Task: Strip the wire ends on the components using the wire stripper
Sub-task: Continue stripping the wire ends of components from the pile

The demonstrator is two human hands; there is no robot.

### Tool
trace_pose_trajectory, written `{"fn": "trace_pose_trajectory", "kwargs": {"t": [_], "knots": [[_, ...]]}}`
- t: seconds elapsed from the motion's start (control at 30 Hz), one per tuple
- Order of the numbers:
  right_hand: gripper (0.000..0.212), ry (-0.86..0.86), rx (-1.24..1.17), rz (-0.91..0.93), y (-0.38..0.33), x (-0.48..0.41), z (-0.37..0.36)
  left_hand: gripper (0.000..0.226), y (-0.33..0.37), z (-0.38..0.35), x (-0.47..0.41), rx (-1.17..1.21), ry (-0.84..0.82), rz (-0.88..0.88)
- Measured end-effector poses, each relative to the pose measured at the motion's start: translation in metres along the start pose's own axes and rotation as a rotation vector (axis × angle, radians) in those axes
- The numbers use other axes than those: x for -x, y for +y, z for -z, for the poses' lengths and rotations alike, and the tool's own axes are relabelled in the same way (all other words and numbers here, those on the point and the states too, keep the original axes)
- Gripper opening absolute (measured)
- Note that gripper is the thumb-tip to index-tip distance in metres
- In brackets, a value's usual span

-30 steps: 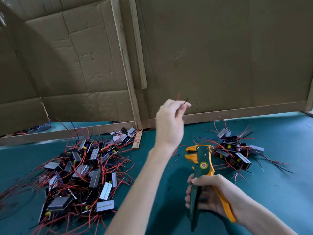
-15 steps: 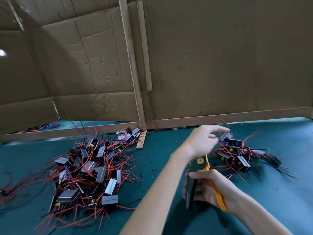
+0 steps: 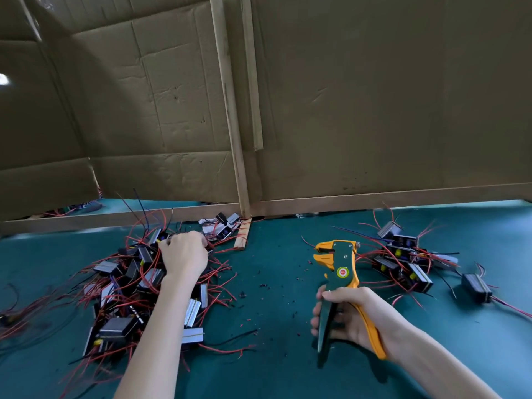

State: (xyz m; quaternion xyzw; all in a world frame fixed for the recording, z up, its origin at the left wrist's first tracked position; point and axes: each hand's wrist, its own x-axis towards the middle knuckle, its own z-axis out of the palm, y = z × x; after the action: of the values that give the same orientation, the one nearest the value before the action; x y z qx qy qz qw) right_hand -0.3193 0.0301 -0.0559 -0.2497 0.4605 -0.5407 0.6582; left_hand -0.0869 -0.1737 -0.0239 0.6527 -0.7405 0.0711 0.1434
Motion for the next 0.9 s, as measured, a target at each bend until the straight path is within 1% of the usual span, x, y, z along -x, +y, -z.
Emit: {"fn": "trace_pose_trajectory", "kwargs": {"t": [0.1, 0.2, 0.27, 0.3, 0.33, 0.4, 0.47, 0.5, 0.57, 0.67, 0.73, 0.77, 0.8, 0.9], "knots": [[0.023, 0.002, -0.021, -0.009, 0.002, 0.002, 0.005, 0.026, -0.005, -0.001, -0.004, 0.097, 0.057, -0.008], [0.024, 0.002, -0.049, -0.007, 0.003, 0.004, 0.011, 0.025, -0.007, 0.01, -0.005, 0.319, 0.128, 0.008], [0.016, 0.013, -0.069, 0.007, 0.004, 0.004, 0.014, 0.024, -0.007, 0.021, -0.005, 0.456, 0.218, 0.039], [0.017, 0.024, -0.079, 0.014, 0.004, 0.004, 0.015, 0.022, -0.007, 0.028, -0.004, 0.52, 0.276, 0.034], [0.018, 0.032, -0.087, 0.019, 0.004, 0.003, 0.016, 0.02, -0.007, 0.035, -0.002, 0.596, 0.332, 0.006], [0.02, 0.042, -0.099, 0.026, 0.005, 0.001, 0.018, 0.025, -0.002, 0.052, 0.002, 0.787, 0.428, -0.091], [0.021, 0.042, -0.1, 0.027, 0.006, 0.0, 0.019, 0.027, 0.007, 0.068, 0.008, 0.989, 0.444, -0.185], [0.021, 0.044, -0.1, 0.026, 0.006, 0.0, 0.019, 0.022, 0.014, 0.075, 0.011, 1.101, 0.394, -0.221], [0.019, 0.054, -0.107, 0.029, 0.006, -0.001, 0.02, 0.01, 0.032, 0.081, 0.019, 1.259, 0.21, -0.278], [0.016, 0.059, -0.115, 0.047, 0.005, 0.0, 0.02, 0.014, 0.061, 0.071, 0.029, 1.297, -0.042, -0.312], [0.018, 0.051, -0.12, 0.064, 0.004, 0.002, 0.019, 0.014, 0.077, 0.056, 0.034, 1.313, -0.168, -0.255], [0.023, 0.049, -0.117, 0.072, 0.003, 0.004, 0.02, 0.013, 0.083, 0.047, 0.036, 1.306, -0.211, -0.207], [0.026, 0.05, -0.113, 0.079, 0.003, 0.005, 0.02, 0.013, 0.088, 0.037, 0.037, 1.286, -0.239, -0.15], [0.022, 0.068, -0.116, 0.097, 0.001, 0.006, 0.02, 0.01, 0.094, 0.008, 0.039, 1.217, -0.304, 0.017]]}}
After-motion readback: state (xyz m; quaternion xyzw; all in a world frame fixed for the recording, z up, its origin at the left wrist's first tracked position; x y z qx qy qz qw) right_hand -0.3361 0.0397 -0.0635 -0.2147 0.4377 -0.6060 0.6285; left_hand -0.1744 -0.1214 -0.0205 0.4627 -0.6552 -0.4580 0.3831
